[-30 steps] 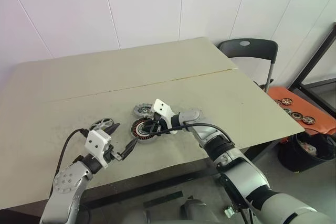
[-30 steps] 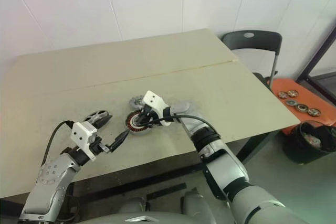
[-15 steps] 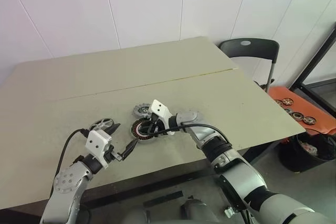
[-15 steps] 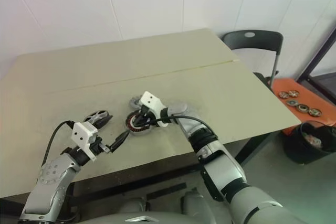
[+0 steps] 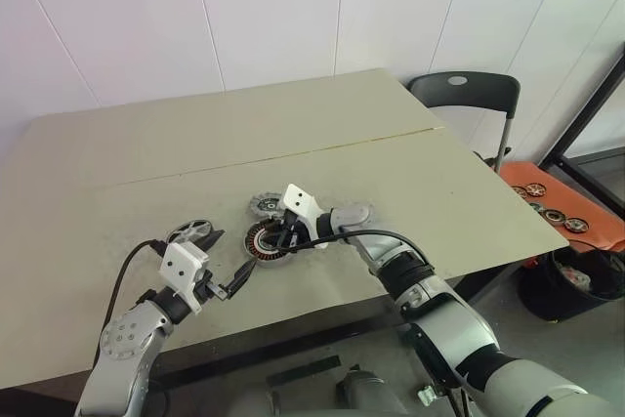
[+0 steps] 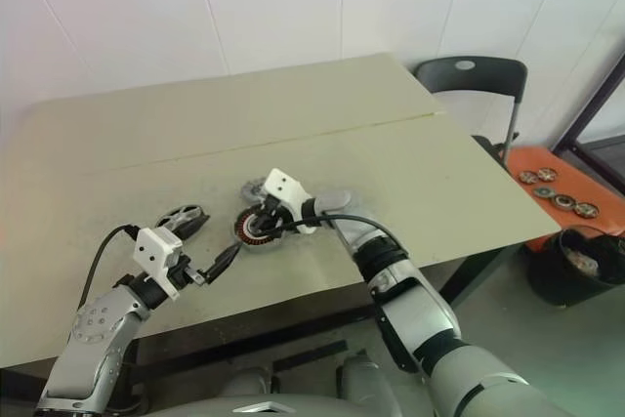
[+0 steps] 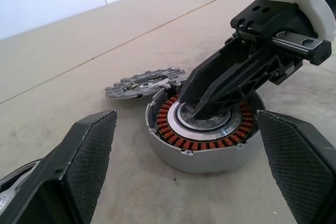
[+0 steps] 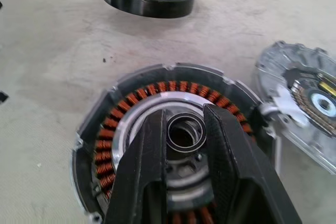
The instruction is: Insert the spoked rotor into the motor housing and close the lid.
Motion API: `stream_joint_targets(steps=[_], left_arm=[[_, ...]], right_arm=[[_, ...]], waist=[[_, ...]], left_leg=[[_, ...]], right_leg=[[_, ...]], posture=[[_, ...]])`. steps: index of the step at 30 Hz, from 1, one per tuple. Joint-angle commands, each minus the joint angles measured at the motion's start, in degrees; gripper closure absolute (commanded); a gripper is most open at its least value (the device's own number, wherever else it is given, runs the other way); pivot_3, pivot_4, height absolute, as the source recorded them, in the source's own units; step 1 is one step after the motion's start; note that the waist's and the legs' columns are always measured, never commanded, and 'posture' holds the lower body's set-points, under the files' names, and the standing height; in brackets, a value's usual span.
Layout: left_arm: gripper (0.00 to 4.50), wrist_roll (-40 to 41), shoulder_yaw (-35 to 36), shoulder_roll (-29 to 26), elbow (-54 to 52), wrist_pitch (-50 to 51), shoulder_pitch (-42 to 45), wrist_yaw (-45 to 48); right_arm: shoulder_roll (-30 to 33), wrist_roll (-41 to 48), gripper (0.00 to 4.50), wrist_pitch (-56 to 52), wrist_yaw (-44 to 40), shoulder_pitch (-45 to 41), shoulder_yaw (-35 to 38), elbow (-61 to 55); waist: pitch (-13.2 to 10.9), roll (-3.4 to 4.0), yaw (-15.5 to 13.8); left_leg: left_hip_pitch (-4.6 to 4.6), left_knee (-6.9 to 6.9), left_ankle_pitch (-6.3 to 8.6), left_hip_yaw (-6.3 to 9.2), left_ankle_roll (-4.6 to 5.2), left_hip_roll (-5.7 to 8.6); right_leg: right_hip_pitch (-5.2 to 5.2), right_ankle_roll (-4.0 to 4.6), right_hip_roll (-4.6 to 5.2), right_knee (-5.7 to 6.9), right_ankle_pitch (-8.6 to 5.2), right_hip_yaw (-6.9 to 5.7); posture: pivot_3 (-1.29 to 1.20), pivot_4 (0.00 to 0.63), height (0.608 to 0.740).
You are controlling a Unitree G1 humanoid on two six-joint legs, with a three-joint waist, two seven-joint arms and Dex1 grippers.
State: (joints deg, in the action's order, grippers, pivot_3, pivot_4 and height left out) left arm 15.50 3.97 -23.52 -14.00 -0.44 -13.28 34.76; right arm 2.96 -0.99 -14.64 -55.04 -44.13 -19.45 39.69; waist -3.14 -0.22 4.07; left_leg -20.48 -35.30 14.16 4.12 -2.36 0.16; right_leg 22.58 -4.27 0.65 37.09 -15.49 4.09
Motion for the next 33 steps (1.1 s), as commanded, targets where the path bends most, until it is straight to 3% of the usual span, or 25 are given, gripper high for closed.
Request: stream_joint_targets(steps=[1,33], left_arm=[[0.00,0.0,0.3,-0.2,-1.0,-0.4,0.5,0.0],[0.00,-0.3,-0.1,-0.1,-0.4,-0.4,0.4,-0.2]], right_arm=[[0.3,0.0,3.83,-0.8,-1.1,-0.4,-0.2,-1.2],[-2.2,1.4,3.83,-3.6,-0.6,0.6,1.5,-1.8]], waist=[[0.0,0.00,0.0],[0.0,0.00,0.1]], left_leg=[[0.01,0.01,0.00,0.00,0.00,0.00],[0.02,0.05,0.00,0.00,0.00,-0.01]], right_leg=[[0.00,0.00,-0.01,0.00,0.00,0.00],[0.02,0.00,-0.02,0.02,0.00,0.00]], posture=[[0.00,0.000,0.740],[0.00,0.000,0.740]])
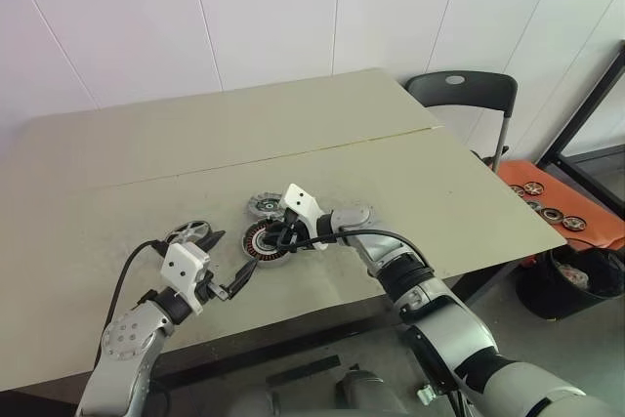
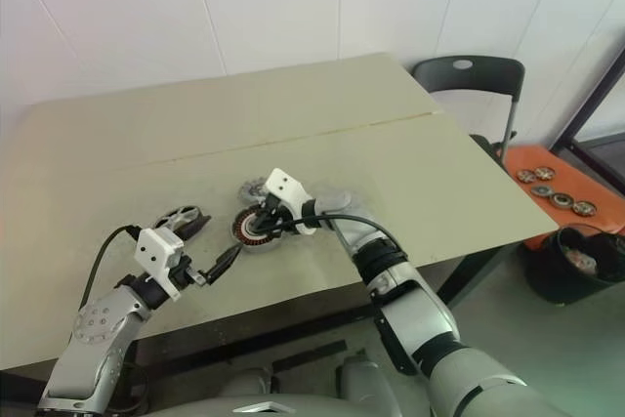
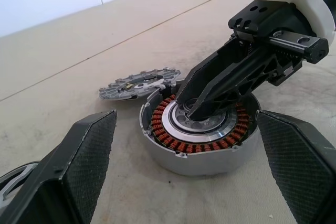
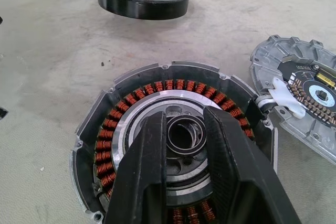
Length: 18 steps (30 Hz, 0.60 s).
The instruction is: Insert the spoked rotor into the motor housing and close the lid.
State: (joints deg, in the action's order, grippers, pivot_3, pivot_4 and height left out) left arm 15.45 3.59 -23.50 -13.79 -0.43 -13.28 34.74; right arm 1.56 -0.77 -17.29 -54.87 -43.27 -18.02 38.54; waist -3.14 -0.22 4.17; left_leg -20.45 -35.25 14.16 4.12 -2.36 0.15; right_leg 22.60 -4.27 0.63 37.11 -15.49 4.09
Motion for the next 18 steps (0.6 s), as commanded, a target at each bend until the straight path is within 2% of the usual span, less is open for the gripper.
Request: stream_joint_targets(steps=[1,18], left_arm=[[0.00,-0.3,0.3,-0.2,-0.6,-0.4,0.4,-0.2],[0.00,-0.6,0.3,-0.3,-0.5,-0.3,0.5,0.1]], right_arm=[[-0.9,1.3,3.83,-1.2,-1.2,-0.1,-0.1,-1.0],[0.0,-0.6,3.83,0.4,-0.2,0.3,-1.1,-0.7]], waist=[[0.0,0.00,0.0],[0.0,0.00,0.0]], left_leg=[[0.00,0.00,0.00,0.00,0.00,0.00],[0.00,0.00,0.00,0.00,0.00,0.00]], right_leg=[[0.00,0.00,0.00,0.00,0.00,0.00],[-0.01,0.00,0.01,-0.01,0.00,0.00]], posture=[[0.00,0.000,0.740],[0.00,0.000,0.740]])
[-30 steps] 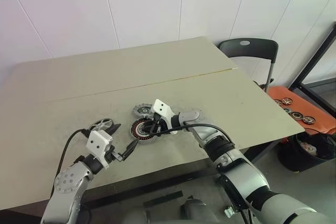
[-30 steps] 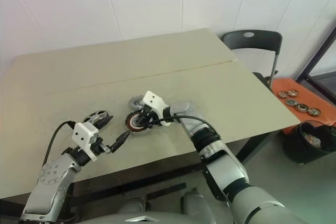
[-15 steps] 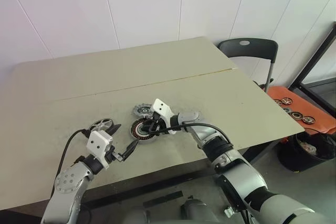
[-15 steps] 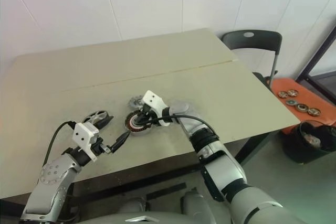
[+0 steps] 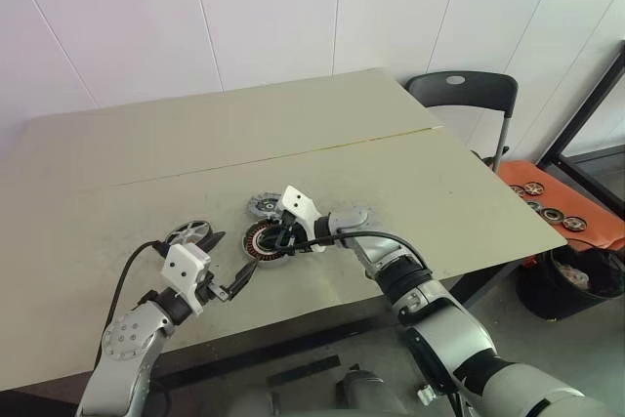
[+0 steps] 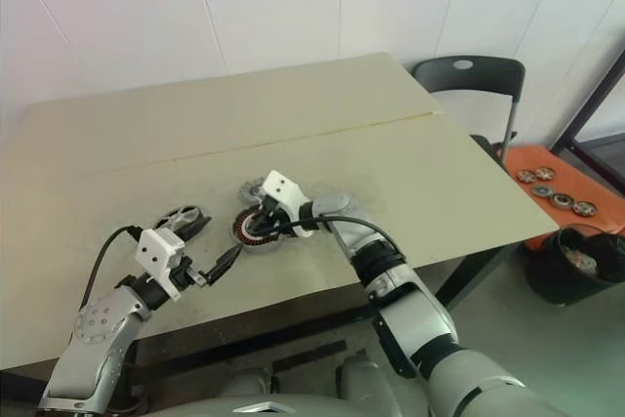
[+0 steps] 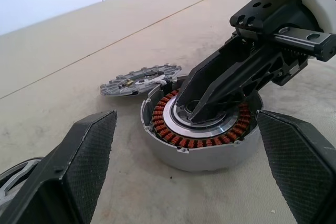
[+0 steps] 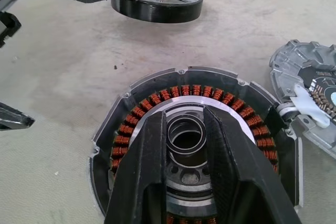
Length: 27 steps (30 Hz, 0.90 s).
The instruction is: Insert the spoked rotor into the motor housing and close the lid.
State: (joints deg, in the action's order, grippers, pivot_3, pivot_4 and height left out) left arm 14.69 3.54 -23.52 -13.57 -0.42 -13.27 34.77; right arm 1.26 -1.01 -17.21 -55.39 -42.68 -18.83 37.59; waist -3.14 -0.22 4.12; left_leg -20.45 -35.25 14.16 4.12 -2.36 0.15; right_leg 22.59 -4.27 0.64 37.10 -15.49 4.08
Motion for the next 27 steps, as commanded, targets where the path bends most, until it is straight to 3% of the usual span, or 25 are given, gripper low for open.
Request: stream_joint_targets(steps=[1,14,21,24,27], left_arm=[[0.00,0.1,0.4,-0.3,-0.7,-0.3,0.5,0.1],[0.00,-0.2,0.2,-0.1,-0.6,-0.4,0.5,0.0],[0.00,-0.3,-0.1,0.1,-0.6,-0.3,0.8,-0.1],[0.00,-0.3,-0.2,0.2,-0.5,-0.3,0.8,-0.1],[0.00,-0.3,-0.3,0.2,-0.5,-0.4,0.8,-0.1]], right_arm=[[0.3,-0.4,3.83,0.3,0.4,-0.3,-0.4,0.2],[1.7,-0.5,3.83,-0.9,-0.8,0.0,-0.9,0.2],[1.0,-0.7,1.47,0.8,1.8,0.0,-0.3,1.5],[0.8,-0.3,1.47,1.2,2.6,-0.7,0.3,2.3],[0.8,-0.8,2.10,2.2,3.2,-1.0,0.1,3.0]], waist=[[0.0,0.00,0.0],[0.0,-0.01,-0.1],[0.0,-0.01,-0.1],[0.0,-0.01,0.0],[0.0,0.00,0.0]], left_leg=[[0.00,0.00,0.00,0.00,0.00,0.00],[0.03,-0.01,0.00,0.00,0.00,0.00],[0.04,-0.02,0.00,0.01,0.00,0.01],[0.04,-0.02,0.00,0.00,0.00,0.00],[0.05,-0.01,0.00,0.01,0.00,0.00]], right_leg=[[0.00,0.00,0.00,0.00,0.00,0.00],[-0.04,0.00,0.00,0.00,0.00,0.00],[-0.05,0.00,0.01,0.00,0.00,0.00],[-0.05,0.00,0.01,0.00,0.00,0.00],[-0.04,0.00,0.01,0.00,0.00,0.00]], posture=[[0.00,0.000,0.740],[0.00,0.000,0.740],[0.00,0.000,0.740],[0.00,0.000,0.740],[0.00,0.000,0.740]])
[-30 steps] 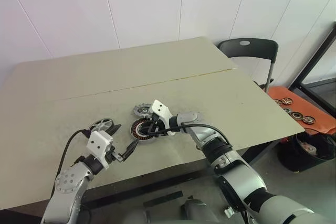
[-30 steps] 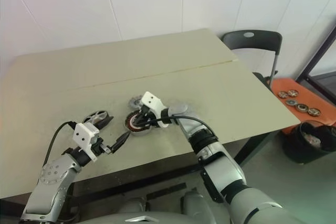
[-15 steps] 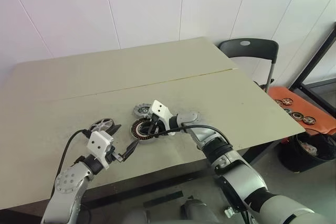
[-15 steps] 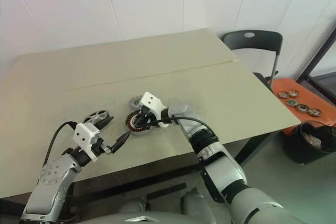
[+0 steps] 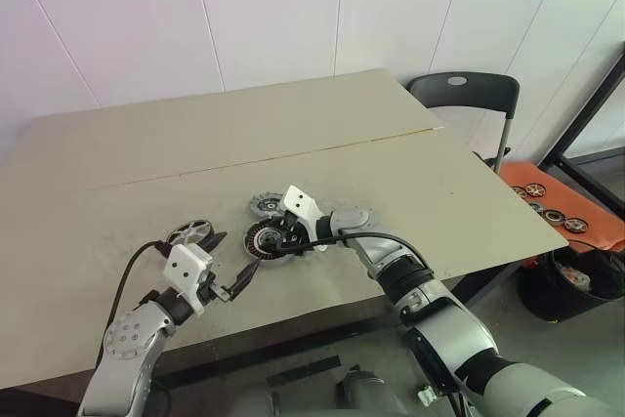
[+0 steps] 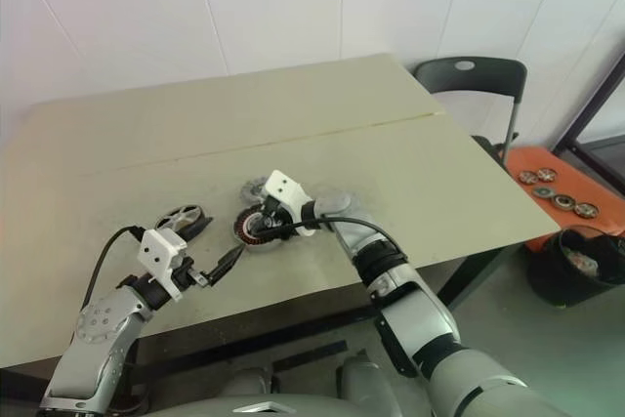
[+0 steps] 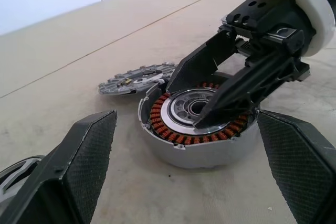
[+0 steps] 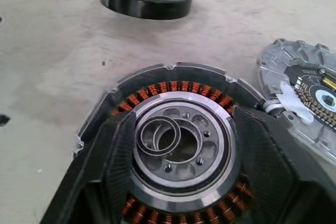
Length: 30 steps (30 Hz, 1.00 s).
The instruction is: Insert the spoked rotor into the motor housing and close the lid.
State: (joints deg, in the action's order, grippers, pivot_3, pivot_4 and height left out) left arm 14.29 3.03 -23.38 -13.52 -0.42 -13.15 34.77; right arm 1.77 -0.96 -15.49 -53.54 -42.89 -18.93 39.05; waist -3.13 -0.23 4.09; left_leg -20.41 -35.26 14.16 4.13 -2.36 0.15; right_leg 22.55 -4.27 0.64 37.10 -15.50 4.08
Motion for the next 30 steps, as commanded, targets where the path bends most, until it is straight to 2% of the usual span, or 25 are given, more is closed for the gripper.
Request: stream_joint_targets(steps=[1,5,6,20,30], left_arm=[[0.00,0.1,0.2,0.0,-0.5,-0.4,0.7,-0.1],[0.00,0.1,0.0,0.1,-0.6,-0.2,0.9,-0.2],[0.00,0.1,0.0,0.1,-0.7,-0.2,0.9,-0.2],[0.00,-0.2,-0.1,0.0,0.1,0.0,1.3,-0.1],[0.00,-0.3,-0.1,0.1,-0.1,0.0,1.3,-0.2]], right_arm=[[0.4,-1.1,2.39,1.0,1.4,-0.8,0.0,1.8],[0.6,-1.9,3.70,2.3,2.0,-1.0,-0.5,2.6],[0.7,-2.0,3.88,2.5,2.0,-1.1,-0.6,2.6],[0.9,-1.1,3.88,-0.2,-2.9,0.3,-1.9,1.2],[0.8,-1.3,3.88,-1.8,-2.8,-0.2,-1.5,1.7]], waist=[[0.0,0.00,0.0],[0.0,0.00,0.0],[0.0,0.00,0.0],[0.0,0.00,0.0],[0.0,0.00,0.0]], left_leg=[[0.01,0.00,0.00,0.01,0.00,0.00],[0.01,-0.02,0.00,-0.01,0.00,0.01],[0.01,-0.02,0.00,-0.01,0.00,0.01],[0.01,0.00,0.00,0.00,0.00,0.00],[0.02,0.00,0.00,0.00,0.00,0.00]], right_leg=[[0.00,0.00,-0.01,0.01,0.00,0.00],[-0.03,0.00,0.01,-0.01,0.00,0.00],[-0.02,0.00,0.01,-0.01,0.00,0.01],[-0.02,0.00,0.01,0.00,0.00,0.00],[-0.02,0.00,0.01,-0.01,0.00,0.00]], posture=[[0.00,0.000,0.740],[0.00,0.000,0.740],[0.00,0.000,0.740],[0.00,0.000,0.740],[0.00,0.000,0.740]])
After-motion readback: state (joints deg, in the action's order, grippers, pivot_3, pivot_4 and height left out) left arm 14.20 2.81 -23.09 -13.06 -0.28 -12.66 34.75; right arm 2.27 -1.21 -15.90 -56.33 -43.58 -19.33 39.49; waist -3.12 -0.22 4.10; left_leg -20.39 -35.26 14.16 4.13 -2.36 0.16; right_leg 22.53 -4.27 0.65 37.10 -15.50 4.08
